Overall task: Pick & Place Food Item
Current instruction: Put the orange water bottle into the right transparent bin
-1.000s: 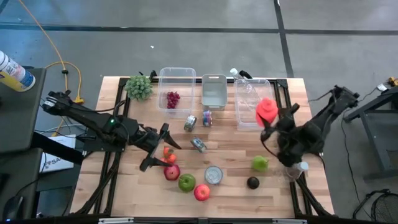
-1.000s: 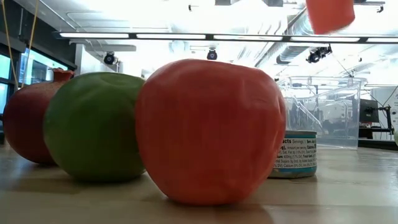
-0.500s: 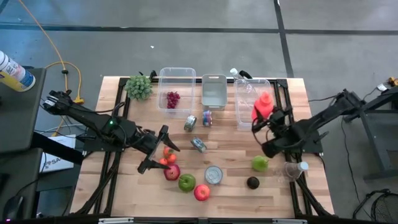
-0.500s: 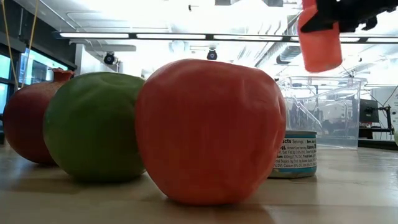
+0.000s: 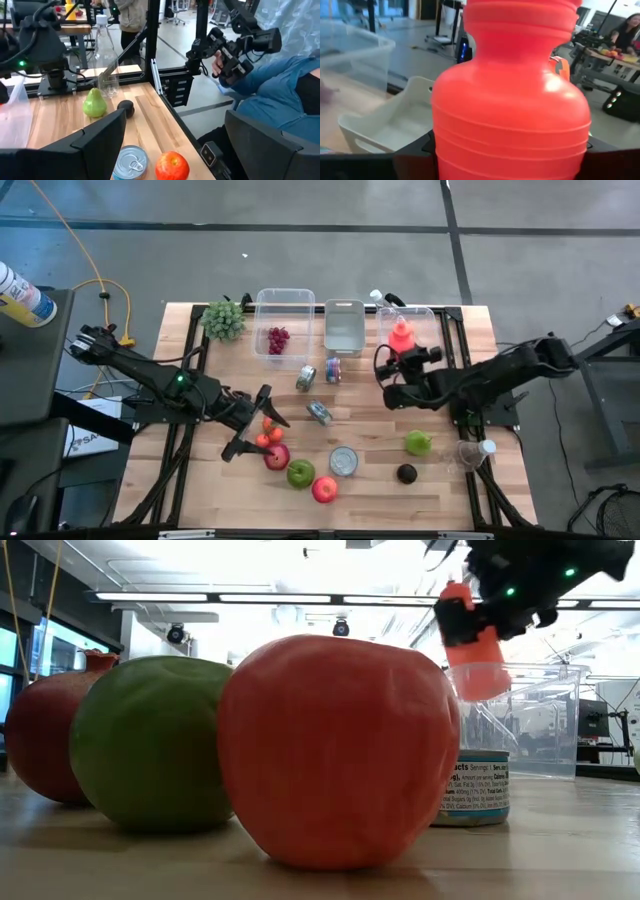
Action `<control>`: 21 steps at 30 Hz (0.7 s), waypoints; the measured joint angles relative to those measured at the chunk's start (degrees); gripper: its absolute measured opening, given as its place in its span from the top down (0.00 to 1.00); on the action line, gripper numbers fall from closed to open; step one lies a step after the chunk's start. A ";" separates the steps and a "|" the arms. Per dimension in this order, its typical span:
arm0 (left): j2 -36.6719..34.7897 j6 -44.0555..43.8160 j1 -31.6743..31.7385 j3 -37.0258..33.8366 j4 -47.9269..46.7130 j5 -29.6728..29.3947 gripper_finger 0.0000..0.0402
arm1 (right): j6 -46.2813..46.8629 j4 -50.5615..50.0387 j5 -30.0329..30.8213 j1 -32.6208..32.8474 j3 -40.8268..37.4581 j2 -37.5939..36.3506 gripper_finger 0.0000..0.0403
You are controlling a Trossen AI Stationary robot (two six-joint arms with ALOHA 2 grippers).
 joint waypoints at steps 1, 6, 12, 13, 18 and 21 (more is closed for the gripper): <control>0.06 0.00 0.00 0.00 -0.06 0.00 0.18 | -2.23 1.36 -0.39 -0.60 0.00 0.34 0.46; 0.42 0.01 0.16 0.00 -0.52 0.00 0.18 | -8.36 6.08 -1.62 -2.20 0.00 1.15 0.46; 0.46 0.20 0.20 0.00 -1.94 -0.04 0.18 | -8.50 7.15 -4.51 -2.27 0.00 0.94 0.46; 0.46 0.18 0.20 0.00 -1.96 -0.23 0.18 | -8.62 7.14 -4.65 -2.27 0.00 0.90 0.46; 0.46 -0.02 0.20 0.00 -2.75 -0.90 0.18 | -14.80 7.38 -7.58 -2.33 0.00 0.89 0.46; 0.46 -0.04 0.20 0.00 -2.78 -0.90 0.18 | -17.40 7.37 -7.72 -3.01 0.00 0.87 0.46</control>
